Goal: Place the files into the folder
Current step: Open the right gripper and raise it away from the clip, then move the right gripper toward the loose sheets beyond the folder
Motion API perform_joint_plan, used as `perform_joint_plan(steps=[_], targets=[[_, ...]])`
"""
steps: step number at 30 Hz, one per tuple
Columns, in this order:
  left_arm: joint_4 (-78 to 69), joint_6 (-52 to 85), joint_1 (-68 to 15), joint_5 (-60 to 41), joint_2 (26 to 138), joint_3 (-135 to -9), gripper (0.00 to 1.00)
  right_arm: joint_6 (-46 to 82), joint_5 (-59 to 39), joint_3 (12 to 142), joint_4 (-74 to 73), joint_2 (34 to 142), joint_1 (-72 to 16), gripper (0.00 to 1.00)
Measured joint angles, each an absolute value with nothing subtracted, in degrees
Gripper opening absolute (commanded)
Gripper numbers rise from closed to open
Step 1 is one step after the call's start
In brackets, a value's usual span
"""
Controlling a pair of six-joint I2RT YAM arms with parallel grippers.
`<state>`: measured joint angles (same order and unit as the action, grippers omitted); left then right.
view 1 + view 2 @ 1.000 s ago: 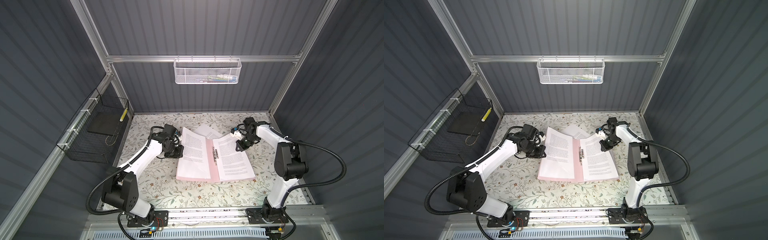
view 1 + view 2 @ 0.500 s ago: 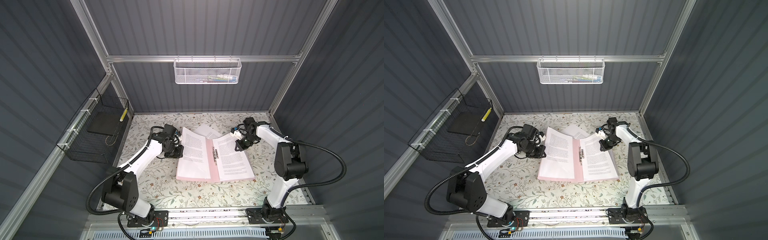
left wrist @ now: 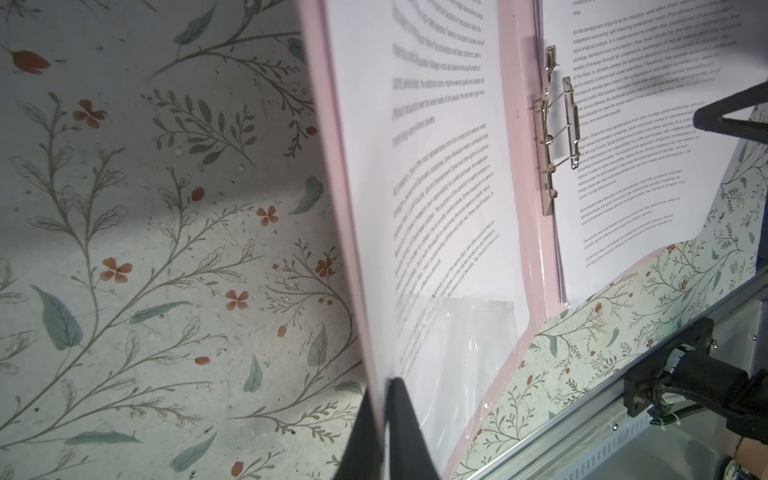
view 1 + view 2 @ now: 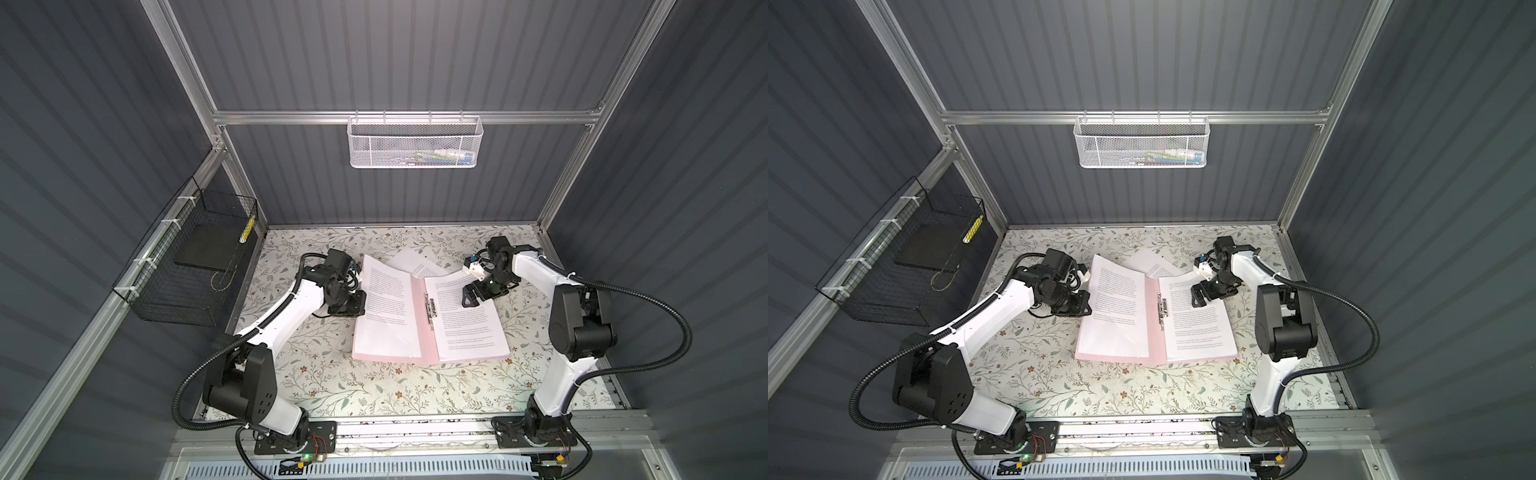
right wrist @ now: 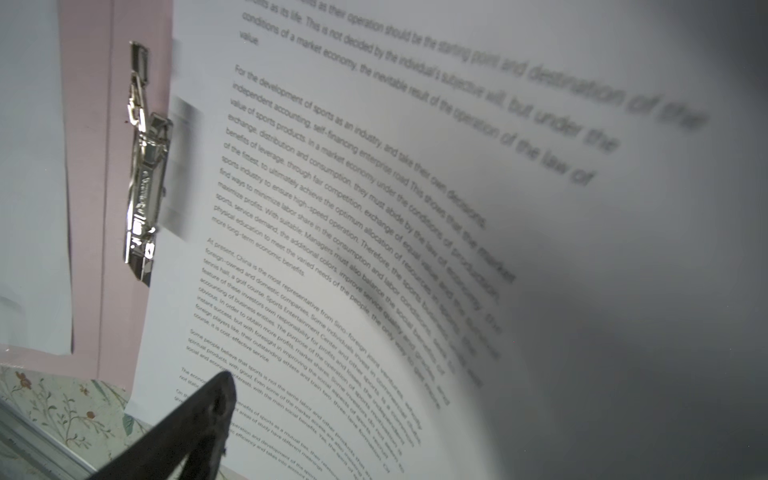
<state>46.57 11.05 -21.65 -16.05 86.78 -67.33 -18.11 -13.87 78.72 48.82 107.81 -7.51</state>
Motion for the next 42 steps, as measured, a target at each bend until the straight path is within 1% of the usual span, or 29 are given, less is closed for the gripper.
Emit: perform_joint_plan(steps=[4,7,10,18,21,23,27,29,34,39,42], targets=[[46.5,11.0,-21.6,-16.1,86.5,-67.3,0.07,-15.9,-9.6,76.7,46.1,106.3,-6.9,0.99],[46.3,11.1,-21.6,-16.5,86.1,-67.2,0.02,-13.3,-5.6,74.7,43.7,103.2,-6.2,0.99],[46.2,10.9,-21.6,-17.7,86.0,-67.1,0.00,-10.3,-1.7,74.3,42.0,100.0,-5.8,0.99],[45.2,11.2,-21.5,-24.7,84.9,-67.1,0.00,0.9,11.6,75.2,38.3,91.8,-5.7,0.99],[45.1,11.6,-21.5,-27.5,83.2,-66.9,0.00,4.8,16.3,75.1,36.8,91.4,-5.1,0.99],[45.1,12.2,-21.5,-29.0,81.9,-66.5,0.00,7.3,13.9,73.1,35.2,91.3,-3.2,0.99],[44.9,13.0,-21.5,-31.4,79.9,-65.6,0.00,13.1,2.9,61.5,28.2,85.9,3.0,0.99],[45.0,13.3,-21.5,-32.2,79.6,-65.4,0.00,15.5,-0.8,59.4,27.3,84.6,4.8,0.99],[45.0,14.0,-21.5,-33.2,78.9,-63.4,0.00,16.6,-6.8,59.7,22.9,84.8,2.6,0.99],[45.0,14.6,-21.5,-33.5,76.7,-59.9,0.00,16.9,-9.3,60.6,22.3,84.9,-0.5,0.99],[45.4,14.6,-21.5,-32.9,76.4,-58.7,0.00,19.7,-10.1,61.5,21.8,85.1,-1.0,0.99]])
